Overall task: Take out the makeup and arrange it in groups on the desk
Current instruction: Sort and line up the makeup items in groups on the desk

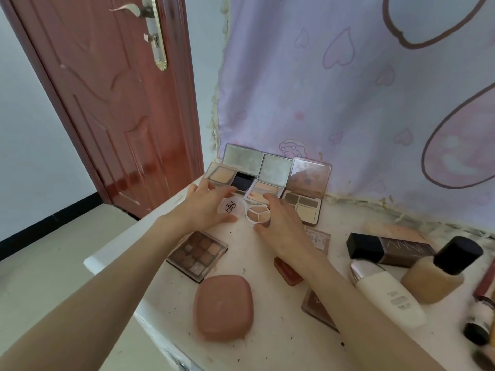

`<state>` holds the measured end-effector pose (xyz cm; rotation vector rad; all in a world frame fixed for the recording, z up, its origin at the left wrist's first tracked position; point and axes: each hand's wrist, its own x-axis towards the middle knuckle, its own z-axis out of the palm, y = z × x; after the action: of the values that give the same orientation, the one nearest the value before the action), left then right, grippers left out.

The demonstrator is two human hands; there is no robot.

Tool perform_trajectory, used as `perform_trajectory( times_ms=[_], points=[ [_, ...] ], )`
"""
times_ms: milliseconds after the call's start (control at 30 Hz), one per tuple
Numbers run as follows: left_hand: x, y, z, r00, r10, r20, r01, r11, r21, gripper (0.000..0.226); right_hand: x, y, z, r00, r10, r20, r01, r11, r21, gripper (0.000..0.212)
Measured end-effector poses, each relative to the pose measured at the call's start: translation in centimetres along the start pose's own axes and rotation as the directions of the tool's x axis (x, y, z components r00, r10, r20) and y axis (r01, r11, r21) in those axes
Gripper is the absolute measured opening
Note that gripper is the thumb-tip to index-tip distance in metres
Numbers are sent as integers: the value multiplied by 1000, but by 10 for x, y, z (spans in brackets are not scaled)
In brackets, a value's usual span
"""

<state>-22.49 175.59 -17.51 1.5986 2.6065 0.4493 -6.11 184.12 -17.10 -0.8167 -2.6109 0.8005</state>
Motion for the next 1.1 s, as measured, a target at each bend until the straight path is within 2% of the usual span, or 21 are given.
perform_trajectory(
  times_ms=[167, 300, 433, 533, 633, 733, 800, 933, 1000, 1100],
  points=[
    [-10, 10, -8, 1000, 8, -30, -8, 1000, -12, 67, -6, -3, -1, 996, -34, -86, 32, 999, -21, 52],
    [-34, 17, -16, 996, 57, -70, -65, 990, -123, 48, -25, -7, -8, 986, -105, -130, 99, 994, -55, 42],
    [-74, 28, -19, 991, 50, -125, -81, 961, -263, 36, -51, -6, -13, 985, -169, -41, 159, 971, -179, 37],
    [-109, 41, -20, 995, 76, -63, -94, 926, -366, 38, -67, 1, -12, 987, -151, 55, 161, 936, -314, 39],
    [-134, 48, -15, 990, 141, 14, -131, 947, -293, 57, -83, 12, -9, 987, -99, 124, 144, 889, -435, 43],
    [-147, 55, -14, 980, 132, 147, -86, 954, -286, 73, -92, 19, -8, 986, -89, 144, 144, 885, -442, 48],
    [-152, 60, -15, 971, 134, 196, -89, 971, -224, 84, -94, 22, -8, 986, -91, 136, 143, 886, -440, 50],
    [-156, 66, -18, 966, 113, 231, -71, 981, -180, 77, -86, 24, -8, 993, -16, 115, 65, 895, -442, 59],
    [-157, 66, -16, 965, 109, 239, -73, 986, -152, 81, -80, 25, -10, 989, 57, 134, 8, 898, -440, 62],
    [-161, 67, -14, 963, 100, 251, -61, 986, -156, 78, -83, 25, -10, 985, 72, 156, 5, 895, -446, 59]
  ],
)
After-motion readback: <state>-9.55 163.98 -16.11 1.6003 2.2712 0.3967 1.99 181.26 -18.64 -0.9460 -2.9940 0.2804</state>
